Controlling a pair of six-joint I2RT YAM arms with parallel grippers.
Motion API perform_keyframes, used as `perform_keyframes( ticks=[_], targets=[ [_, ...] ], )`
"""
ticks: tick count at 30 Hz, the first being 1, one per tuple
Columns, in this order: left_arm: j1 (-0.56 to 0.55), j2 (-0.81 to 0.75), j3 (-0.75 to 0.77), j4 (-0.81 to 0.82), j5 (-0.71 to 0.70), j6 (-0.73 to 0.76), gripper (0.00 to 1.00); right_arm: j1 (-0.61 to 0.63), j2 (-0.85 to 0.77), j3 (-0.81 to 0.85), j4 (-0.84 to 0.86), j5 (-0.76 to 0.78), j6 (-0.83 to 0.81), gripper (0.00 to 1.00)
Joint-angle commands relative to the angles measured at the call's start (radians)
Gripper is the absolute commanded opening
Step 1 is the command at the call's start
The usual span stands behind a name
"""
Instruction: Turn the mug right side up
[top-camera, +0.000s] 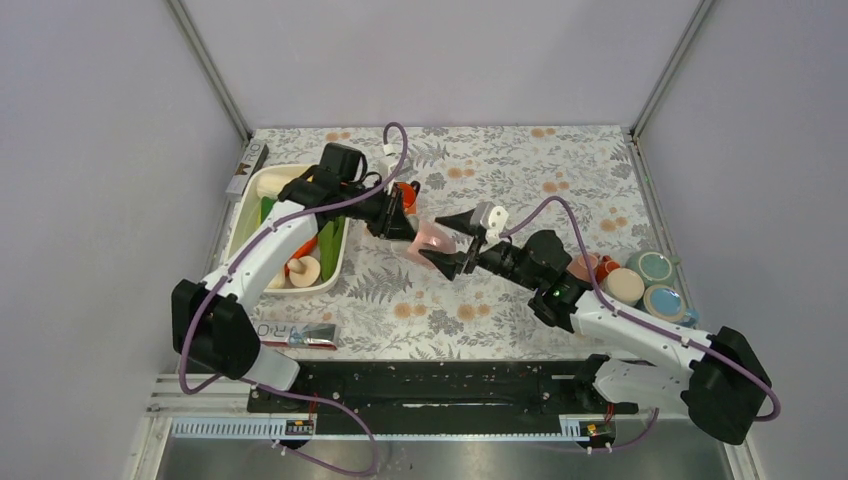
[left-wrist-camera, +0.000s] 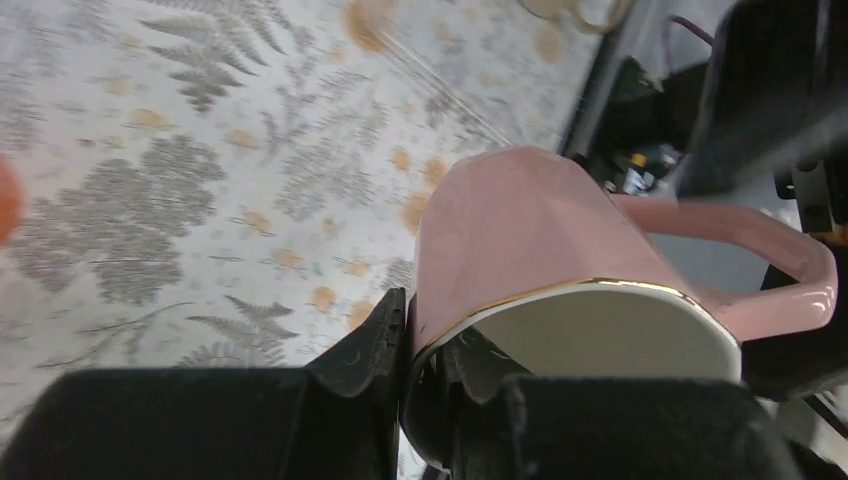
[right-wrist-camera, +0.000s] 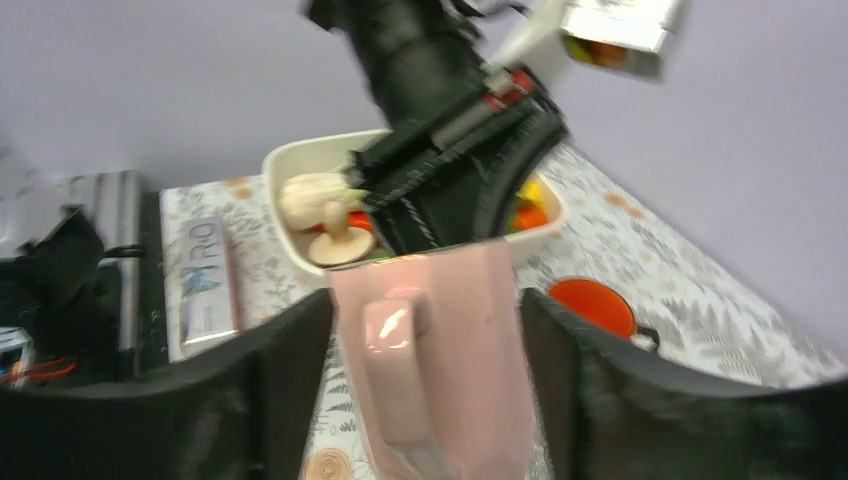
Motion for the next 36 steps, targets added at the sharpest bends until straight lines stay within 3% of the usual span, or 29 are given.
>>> perform_keyframes(
  ticks=[1,2,3,9,16,18,21,26,28,36],
  targets=[
    [-0.030,0.013,0.155,0.022,-0.298,-0.052,0.00,-0.035,0.039,-0.034,0.135,0.310,0.054,0.91],
    [-0.030,0.033,0.198,0.001,-0.336,-0.051,0.00,-0.036,0.046,-0.036,0.141,0.344,0.052,0.98],
    [-0.028,0.057,0.245,-0.025,-0.365,-0.040,0.00,-0.037,0.051,-0.033,0.135,0.383,0.055,0.99],
    [0.016,0.249,0.588,-0.177,-0.535,0.052,0.00,-0.037,0.035,0.047,-0.075,0.474,0.077,0.99],
    [0.171,0.702,1.171,-0.329,-0.627,-0.036,0.00,-0.046,-0.011,0.121,-0.213,0.659,0.052,1.00],
    [0.225,0.787,1.257,-0.320,-0.595,-0.069,0.00,-0.052,-0.009,0.144,-0.240,0.693,0.020,0.99],
    [0.279,0.804,1.187,-0.200,-0.590,-0.147,0.00,-0.069,0.003,0.258,-0.470,0.702,0.050,0.99],
    [0.278,0.793,1.078,-0.083,-0.698,-0.203,0.00,-0.121,0.046,0.414,-0.880,0.783,0.276,0.99],
    [0.273,0.793,1.039,-0.060,-0.731,-0.225,0.00,-0.133,0.053,0.415,-0.932,0.774,0.286,0.99],
    [0.239,0.920,1.145,-0.079,-0.911,-0.177,0.00,-0.190,0.101,0.435,-1.009,0.816,0.270,0.99]
  ],
)
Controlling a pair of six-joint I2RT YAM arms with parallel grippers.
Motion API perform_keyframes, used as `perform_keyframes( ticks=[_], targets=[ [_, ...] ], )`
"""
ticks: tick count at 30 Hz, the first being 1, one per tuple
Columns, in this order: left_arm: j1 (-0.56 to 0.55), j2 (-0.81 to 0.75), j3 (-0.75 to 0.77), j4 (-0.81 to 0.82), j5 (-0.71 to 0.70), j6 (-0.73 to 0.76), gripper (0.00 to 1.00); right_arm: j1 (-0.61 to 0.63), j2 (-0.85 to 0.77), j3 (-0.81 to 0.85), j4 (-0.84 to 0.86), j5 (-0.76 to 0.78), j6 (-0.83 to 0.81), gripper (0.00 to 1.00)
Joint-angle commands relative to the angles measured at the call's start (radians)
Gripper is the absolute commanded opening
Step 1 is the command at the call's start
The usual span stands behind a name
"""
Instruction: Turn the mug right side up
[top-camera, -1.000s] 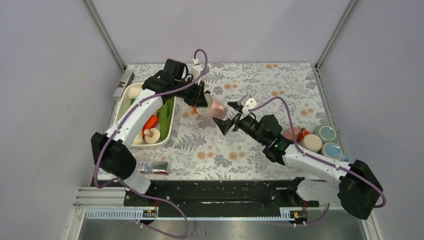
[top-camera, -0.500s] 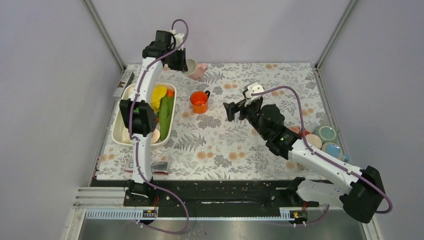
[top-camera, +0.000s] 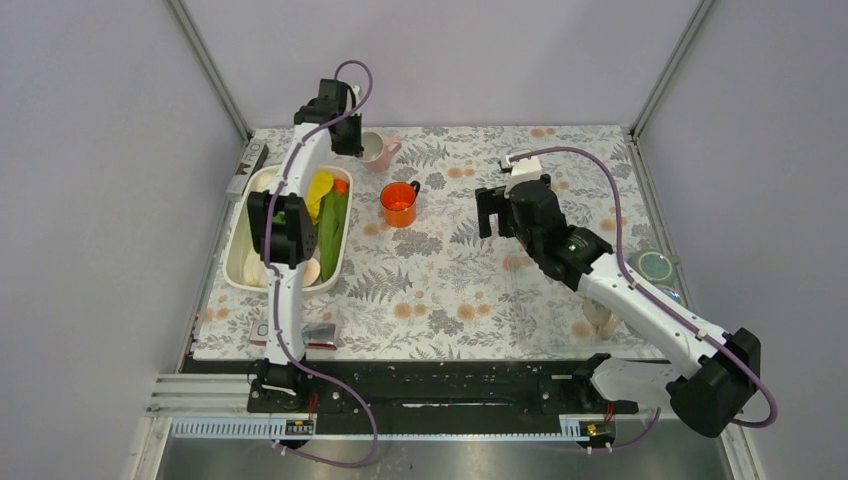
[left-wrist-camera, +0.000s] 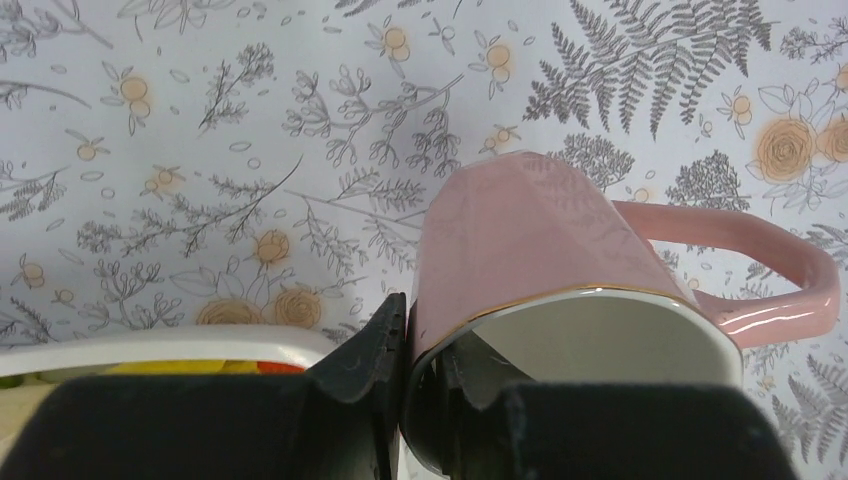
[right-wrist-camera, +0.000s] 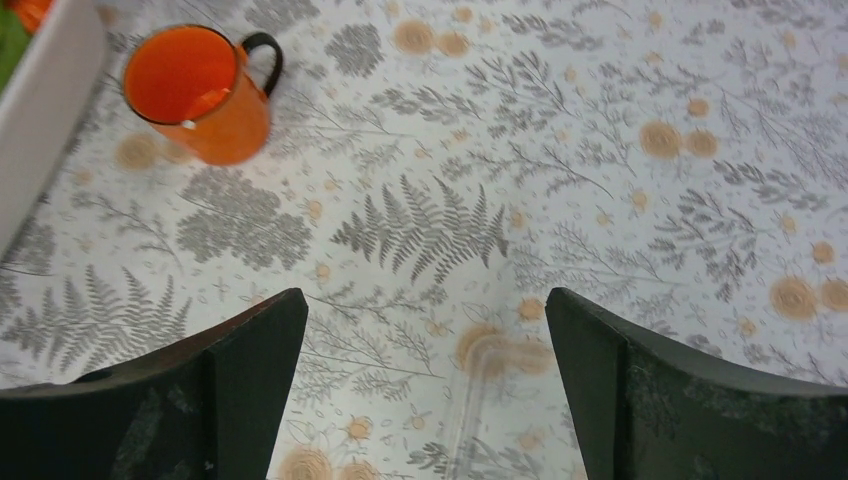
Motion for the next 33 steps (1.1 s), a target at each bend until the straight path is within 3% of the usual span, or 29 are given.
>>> perform_keyframes(
  ticks=[1,6,13,21,28,33],
  targets=[
    [-0.030,0.030,0.097,0.111,-0.097,0.003,0.00,-0.040,0.020,0.040,-0.104,0.056,0.031,0.99],
    [-0.058,0.087,0.106,0.084,-0.147,0.063,0.00,-0.088,0.023,0.057,-0.192,0.068,0.101,0.99],
    [-0.049,0.134,0.105,0.087,-0.118,0.036,0.02,-0.115,0.037,0.126,-0.286,-0.035,-0.102,0.99],
    [-0.034,0.108,0.133,0.118,-0.075,0.044,0.55,-0.144,0.102,0.223,-0.424,-0.139,-0.260,0.99],
    [-0.033,0.059,0.163,0.211,-0.030,0.090,0.69,-0.156,0.202,0.360,-0.648,-0.250,-0.502,0.99],
    [-0.033,0.012,0.096,0.218,0.026,0.103,0.74,-0.215,0.275,0.466,-0.753,-0.180,-0.445,1.00]
  ],
)
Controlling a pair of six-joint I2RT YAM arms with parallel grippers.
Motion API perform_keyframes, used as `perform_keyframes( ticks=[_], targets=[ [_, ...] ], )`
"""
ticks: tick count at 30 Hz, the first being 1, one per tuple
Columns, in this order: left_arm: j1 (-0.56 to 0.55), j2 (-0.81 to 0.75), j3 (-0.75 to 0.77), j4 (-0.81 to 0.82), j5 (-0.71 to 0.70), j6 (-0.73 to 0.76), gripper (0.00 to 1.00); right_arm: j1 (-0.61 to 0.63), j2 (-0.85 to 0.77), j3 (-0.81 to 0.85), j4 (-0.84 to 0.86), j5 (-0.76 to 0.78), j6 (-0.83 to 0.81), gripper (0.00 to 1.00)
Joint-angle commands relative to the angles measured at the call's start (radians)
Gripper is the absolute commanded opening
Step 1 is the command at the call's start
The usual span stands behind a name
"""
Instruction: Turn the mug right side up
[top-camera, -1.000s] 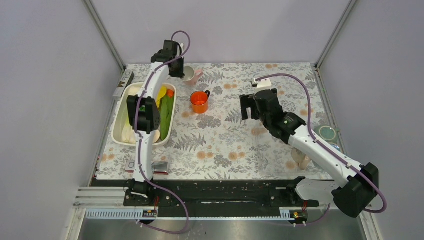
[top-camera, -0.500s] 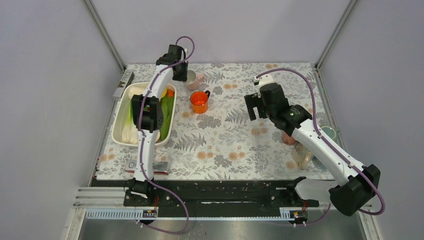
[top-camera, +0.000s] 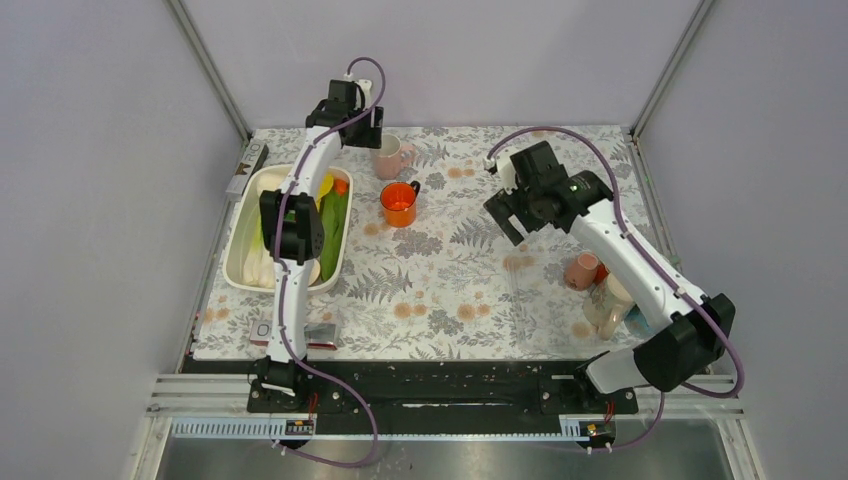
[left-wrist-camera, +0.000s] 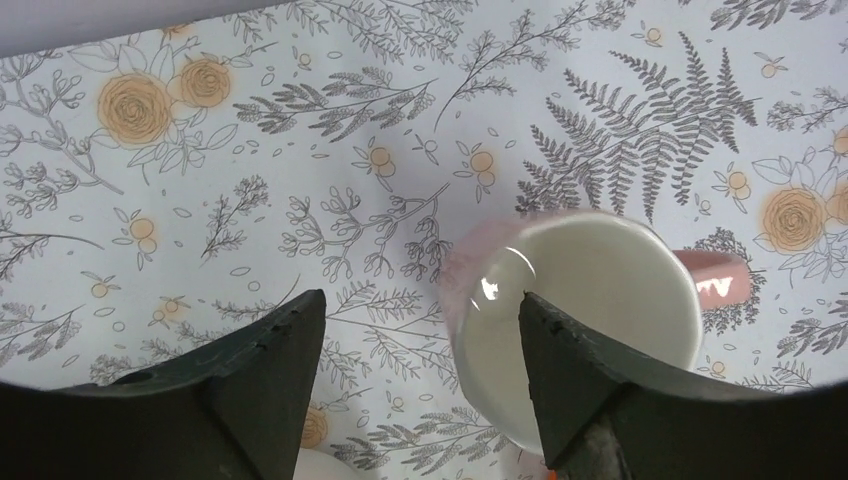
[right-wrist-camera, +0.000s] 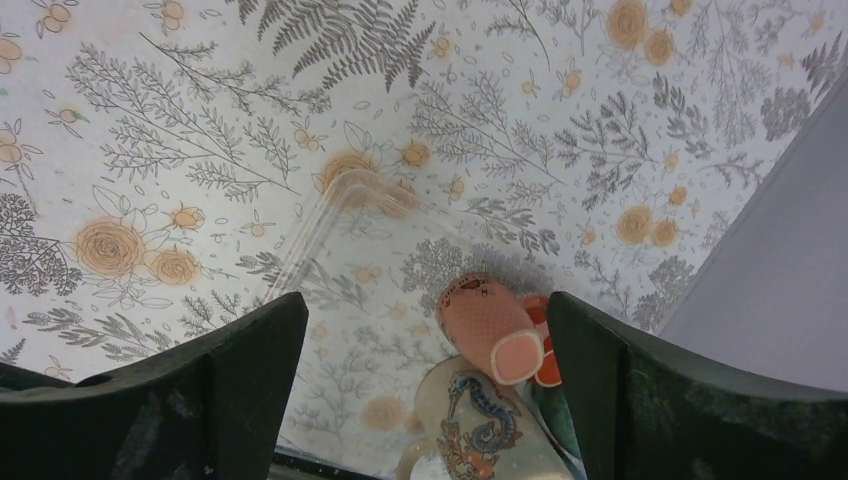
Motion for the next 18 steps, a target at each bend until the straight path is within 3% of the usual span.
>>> perform_keyframes(
  ticks=[1,6,10,14,18],
  targets=[
    [0.003,-0.118,-0.020,0.061,0.069,0.023,0.75,-0.071,0.045,0.114,-0.124,0.011,0.025,0.99],
    [0.003,-0.149,0.005,0.033,0.125,0.023,0.85,-0.229,0.150,0.221,-0.188,0.104,0.371,0.99],
    [0.003,-0.196,0.001,0.003,0.176,0.023,0.91,-0.412,0.272,0.326,-0.289,0.072,0.659,0.85],
    [0.003,-0.249,-0.023,-0.043,0.189,0.059,0.92,-0.512,0.344,0.336,-0.240,0.046,0.746,0.83],
    [0.003,-0.331,-0.120,-0.051,0.206,0.071,0.92,-0.598,0.454,0.372,-0.306,0.035,0.757,0.81]
  ],
)
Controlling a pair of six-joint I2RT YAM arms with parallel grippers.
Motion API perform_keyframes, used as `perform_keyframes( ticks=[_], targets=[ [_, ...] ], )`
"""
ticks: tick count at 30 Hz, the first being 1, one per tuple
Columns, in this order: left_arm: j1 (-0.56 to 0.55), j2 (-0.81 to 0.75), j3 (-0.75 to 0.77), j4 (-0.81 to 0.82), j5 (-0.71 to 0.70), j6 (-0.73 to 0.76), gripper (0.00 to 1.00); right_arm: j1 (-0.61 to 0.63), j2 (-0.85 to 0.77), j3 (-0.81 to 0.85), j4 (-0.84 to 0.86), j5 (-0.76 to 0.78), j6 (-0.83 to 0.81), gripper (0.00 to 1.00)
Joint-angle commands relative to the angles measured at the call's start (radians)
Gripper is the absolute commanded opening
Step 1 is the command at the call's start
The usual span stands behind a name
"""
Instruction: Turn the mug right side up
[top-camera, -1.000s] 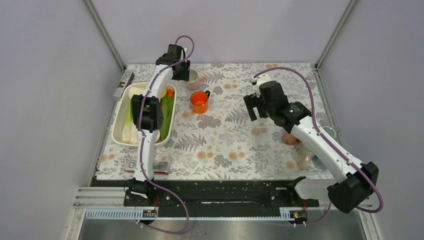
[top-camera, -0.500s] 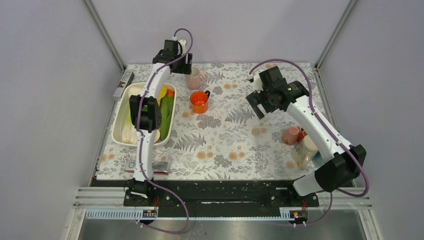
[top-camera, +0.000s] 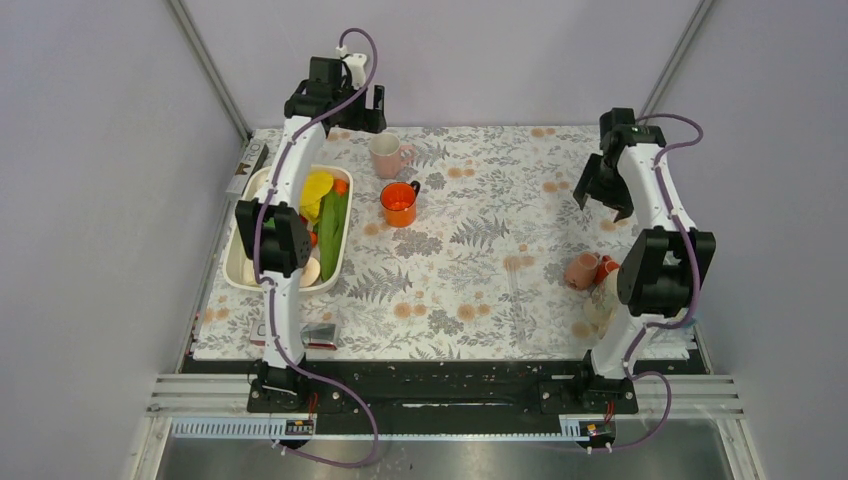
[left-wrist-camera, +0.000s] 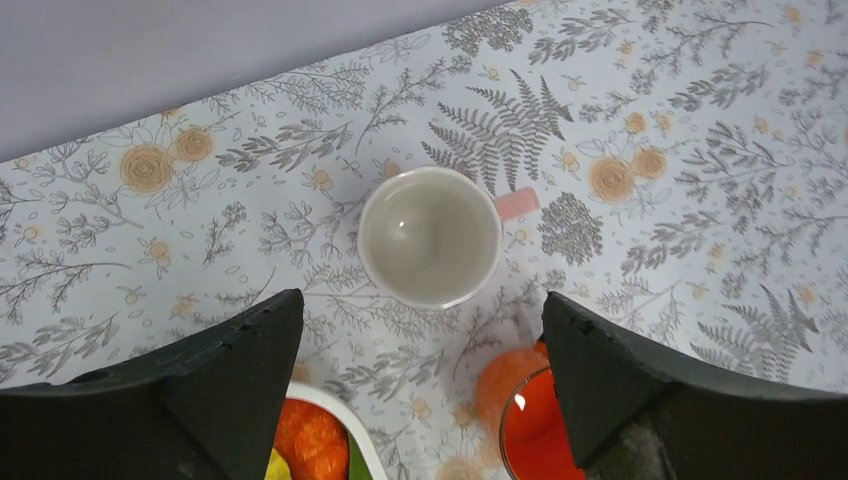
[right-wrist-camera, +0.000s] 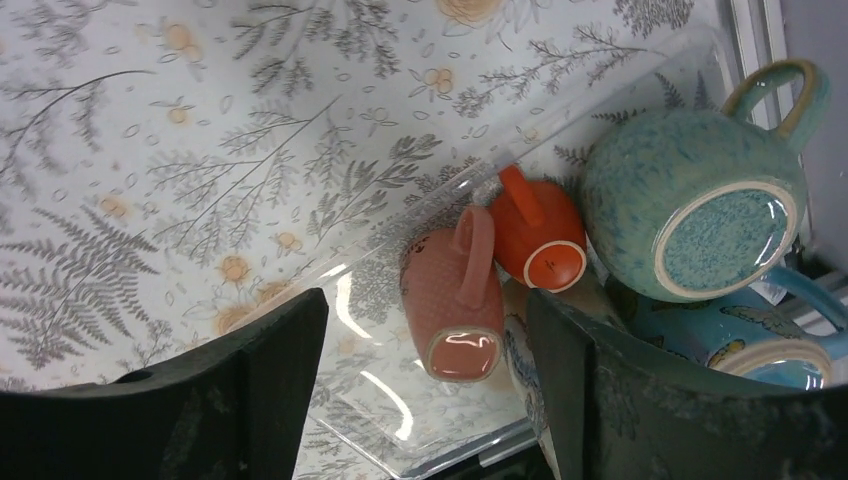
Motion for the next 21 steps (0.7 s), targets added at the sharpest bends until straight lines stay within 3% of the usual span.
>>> perform_keyframes(
  ticks=[1,4,7,12,19,21],
  targets=[
    [0.003,-0.139,-0.082,-0.017,0.049,0.032,0.92,-0.051,0.101,0.089,-0.124,-0.007,0.104,0.80],
    [0.003,-0.154,-0.100,-0.040,0.048,0.033,0.92,-0.056,0.166,0.090,-0.180,0.002,0.082,0.77],
    [0.003,-0.159,-0.113,-0.042,0.047,0.018,0.89,-0.056,0.202,0.065,-0.202,-0.022,0.074,0.83],
    [0.005,-0.152,-0.104,-0.023,0.062,-0.006,0.87,-0.067,0.228,0.007,-0.188,-0.048,0.078,0.83],
    [0.008,-0.152,-0.088,-0.023,0.070,-0.007,0.85,-0.104,0.258,-0.078,-0.139,-0.086,0.085,0.61],
    [0.009,-0.155,-0.087,-0.023,0.062,-0.007,0.85,-0.105,0.260,-0.096,-0.126,-0.085,0.086,0.61]
  ],
)
